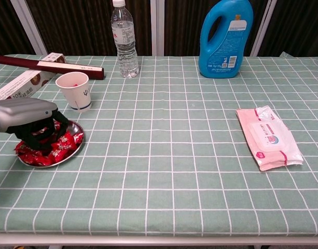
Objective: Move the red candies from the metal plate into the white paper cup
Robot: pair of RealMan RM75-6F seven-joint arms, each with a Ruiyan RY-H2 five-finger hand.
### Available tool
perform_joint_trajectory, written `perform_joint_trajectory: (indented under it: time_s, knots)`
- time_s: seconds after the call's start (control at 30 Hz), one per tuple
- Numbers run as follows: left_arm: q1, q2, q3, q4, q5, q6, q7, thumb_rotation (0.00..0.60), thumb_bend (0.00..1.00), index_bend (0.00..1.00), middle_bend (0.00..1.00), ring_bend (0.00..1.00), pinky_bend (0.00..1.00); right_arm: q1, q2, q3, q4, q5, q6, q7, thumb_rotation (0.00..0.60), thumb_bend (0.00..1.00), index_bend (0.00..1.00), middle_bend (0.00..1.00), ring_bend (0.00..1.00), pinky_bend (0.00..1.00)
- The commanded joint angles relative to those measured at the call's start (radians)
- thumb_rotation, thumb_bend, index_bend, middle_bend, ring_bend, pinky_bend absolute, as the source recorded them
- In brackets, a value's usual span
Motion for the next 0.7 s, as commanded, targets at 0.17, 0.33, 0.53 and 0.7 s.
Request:
perform_joint_trajectory:
  time_s: [0.17, 0.33, 0.53, 0.7]
  knots:
    - [0.011, 0.041, -0.032, -0.02, 0.021, 0.042, -0.056, 0.6, 0.45, 0.63, 0.92, 0.93, 1.0, -0.001, 0.0, 0.0, 0.001, -0.002, 0.001, 0.003, 0.6, 0.09, 0.02, 0.21, 0.04, 0.41]
    - [0.007, 0.101, -0.083, -0.059, 0.016, 0.069, -0.101, 0.6, 0.45, 0.63, 0.92, 0.93, 1.0, 0.0, -0.001, -0.001, 0.004, -0.004, 0.001, 0.005, 0.6, 0.09, 0.02, 0.21, 0.04, 0.41]
    - [-0.039, 0.127, -0.155, -0.062, -0.015, 0.055, -0.119, 0.6, 0.45, 0.63, 0.92, 0.93, 1.0, -0.003, -0.001, -0.001, 0.006, -0.002, 0.003, 0.008, 0.6, 0.08, 0.02, 0.21, 0.04, 0.41]
    - [-0.105, 0.095, -0.196, 0.007, -0.089, -0.009, -0.08, 0.6, 0.45, 0.63, 0.92, 0.93, 1.0, -0.006, 0.0, 0.0, 0.007, 0.002, 0.004, 0.011, 0.6, 0.08, 0.02, 0.21, 0.04, 0.41]
